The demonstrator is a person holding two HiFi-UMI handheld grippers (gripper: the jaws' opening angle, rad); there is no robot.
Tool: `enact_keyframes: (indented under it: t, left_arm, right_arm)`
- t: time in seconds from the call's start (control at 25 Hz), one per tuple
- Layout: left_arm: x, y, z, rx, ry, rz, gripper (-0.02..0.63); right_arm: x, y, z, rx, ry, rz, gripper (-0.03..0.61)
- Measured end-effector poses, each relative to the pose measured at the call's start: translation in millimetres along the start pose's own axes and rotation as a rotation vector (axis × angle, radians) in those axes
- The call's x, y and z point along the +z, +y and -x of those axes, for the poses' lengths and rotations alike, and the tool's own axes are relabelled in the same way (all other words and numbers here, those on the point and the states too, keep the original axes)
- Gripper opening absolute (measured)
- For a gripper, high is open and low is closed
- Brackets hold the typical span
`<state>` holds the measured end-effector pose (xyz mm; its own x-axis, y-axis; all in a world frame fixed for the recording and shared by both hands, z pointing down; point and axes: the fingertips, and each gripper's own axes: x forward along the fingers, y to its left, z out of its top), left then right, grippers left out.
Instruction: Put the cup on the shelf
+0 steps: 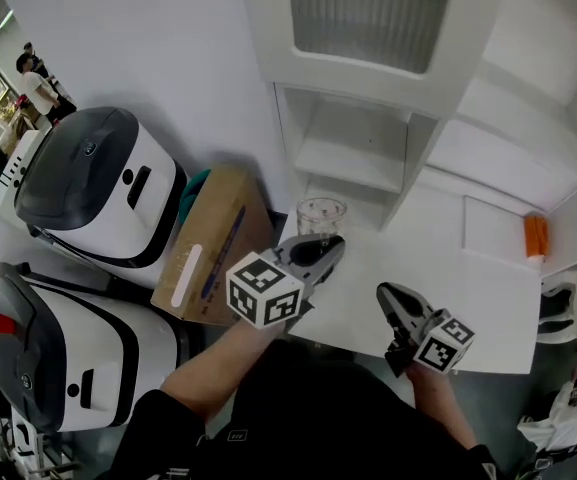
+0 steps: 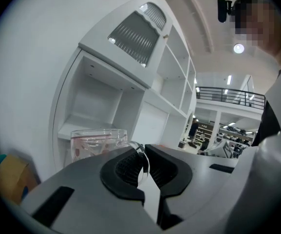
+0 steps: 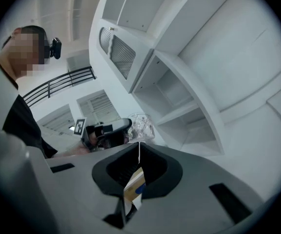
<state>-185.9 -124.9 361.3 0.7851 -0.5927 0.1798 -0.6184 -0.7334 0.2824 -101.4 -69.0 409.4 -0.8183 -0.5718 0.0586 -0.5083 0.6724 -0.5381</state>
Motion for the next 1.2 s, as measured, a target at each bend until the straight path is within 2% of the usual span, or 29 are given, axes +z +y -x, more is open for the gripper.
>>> enact_keyframes:
  t: [0.16,0.48,0.72,1.04,1.2]
  left_arm:
    - [26.4,6.8,-12.4,-0.015,-0.029,-0.043,0.021]
    - [56.9,25.1,-31.6,-0.143,-0.032,-0.101,0.021]
    - [70.8,44.2,-36.3,-0.213,-0.009,-0.137,0.021]
    - [85.9,75.9,-48.7,-0.224,-0.016,-0.179,0.022]
    - [84.4,90.9,-59.0,-0.211,-0.025,-0.167,0.021]
  right_arm:
    - [-5.3,-5.6,5.9,-0.012,0.026,0.008,0.017]
    - [-5.5,-14.5,-7.5,-0.153,-0.117,-0.056,0.017]
    - [-1.8,3.2,-58.9,-0.146,-0.153,-0.039,0.017]
    - [4.7,0.5,-76.1,-0.193,-0.155,-0.036,0.017]
    - [5.8,-8.7,-69.5,-0.229,-0.142,-0.038,0.017]
